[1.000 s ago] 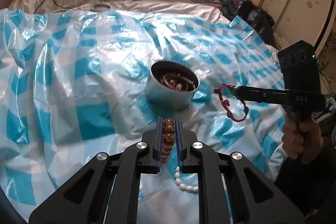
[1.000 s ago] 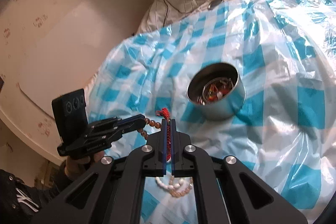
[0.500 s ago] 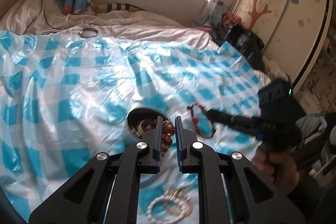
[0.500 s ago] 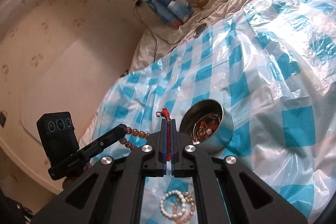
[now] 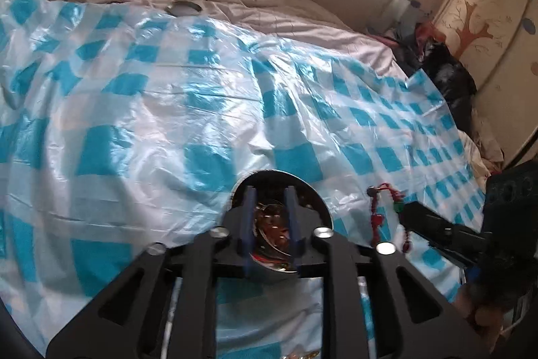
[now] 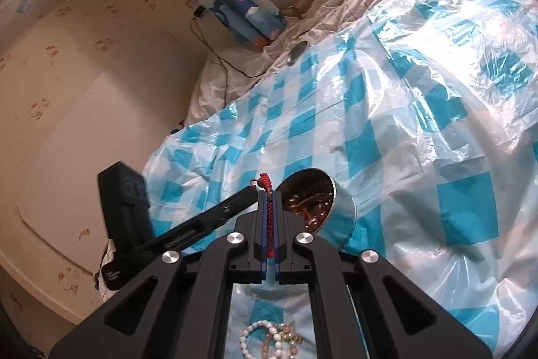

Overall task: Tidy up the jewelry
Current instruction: 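Open the left gripper over the tin while right drops the red string bracelet in, then move left toward the white bead bracelet while right approaches the pearl bracelet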

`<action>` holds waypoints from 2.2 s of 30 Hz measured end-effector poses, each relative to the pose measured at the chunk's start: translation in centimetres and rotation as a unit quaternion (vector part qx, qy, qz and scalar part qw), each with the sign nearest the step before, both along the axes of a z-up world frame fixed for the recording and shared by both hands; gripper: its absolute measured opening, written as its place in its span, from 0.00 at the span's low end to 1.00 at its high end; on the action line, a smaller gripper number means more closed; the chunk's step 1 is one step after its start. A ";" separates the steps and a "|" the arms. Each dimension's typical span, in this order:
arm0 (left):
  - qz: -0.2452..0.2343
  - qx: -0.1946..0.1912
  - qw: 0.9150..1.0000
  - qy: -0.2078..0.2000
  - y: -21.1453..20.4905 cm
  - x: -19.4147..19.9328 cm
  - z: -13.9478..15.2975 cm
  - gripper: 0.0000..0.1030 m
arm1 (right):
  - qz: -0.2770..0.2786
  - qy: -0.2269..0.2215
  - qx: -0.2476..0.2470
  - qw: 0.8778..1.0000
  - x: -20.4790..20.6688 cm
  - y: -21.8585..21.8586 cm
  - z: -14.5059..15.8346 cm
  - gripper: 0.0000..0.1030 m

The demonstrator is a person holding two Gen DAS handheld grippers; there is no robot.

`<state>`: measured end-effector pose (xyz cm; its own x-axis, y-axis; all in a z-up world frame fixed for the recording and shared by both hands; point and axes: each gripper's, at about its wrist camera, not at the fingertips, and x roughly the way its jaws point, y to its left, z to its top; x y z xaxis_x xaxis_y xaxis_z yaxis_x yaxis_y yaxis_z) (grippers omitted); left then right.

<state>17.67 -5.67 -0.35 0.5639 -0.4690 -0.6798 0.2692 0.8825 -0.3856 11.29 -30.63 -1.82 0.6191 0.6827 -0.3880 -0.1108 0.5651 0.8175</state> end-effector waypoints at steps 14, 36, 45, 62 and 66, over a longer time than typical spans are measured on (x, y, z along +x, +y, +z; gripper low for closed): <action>0.002 0.065 0.998 -0.012 5.3 -5.7 0.0 0.68 | -0.044 0.062 -0.045 0.996 2.2 1.8 -2.5 0.39; 0.024 0.171 0.983 -0.053 4.5 -8.2 -1.6 0.91 | 0.043 0.067 -0.169 0.982 -2.9 3.4 -3.3 0.71; 0.015 0.187 0.981 -0.051 3.7 -7.7 -2.3 0.91 | 0.057 0.066 -0.185 0.979 -3.1 3.6 -3.3 0.76; -0.008 0.195 0.980 -0.045 3.3 -7.8 -2.7 0.92 | 0.080 0.075 -0.217 0.970 -3.4 4.5 -4.1 0.80; -0.018 0.199 0.979 -0.048 3.1 -8.0 -2.7 0.92 | 0.092 0.066 -0.253 0.961 -3.6 5.5 -4.0 0.82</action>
<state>9.71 -2.61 -3.01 0.6216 -0.1991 -0.7576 0.3216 0.9467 0.0151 7.68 -25.11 -5.78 0.4288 0.4790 -0.7660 -0.1599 0.8747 0.4575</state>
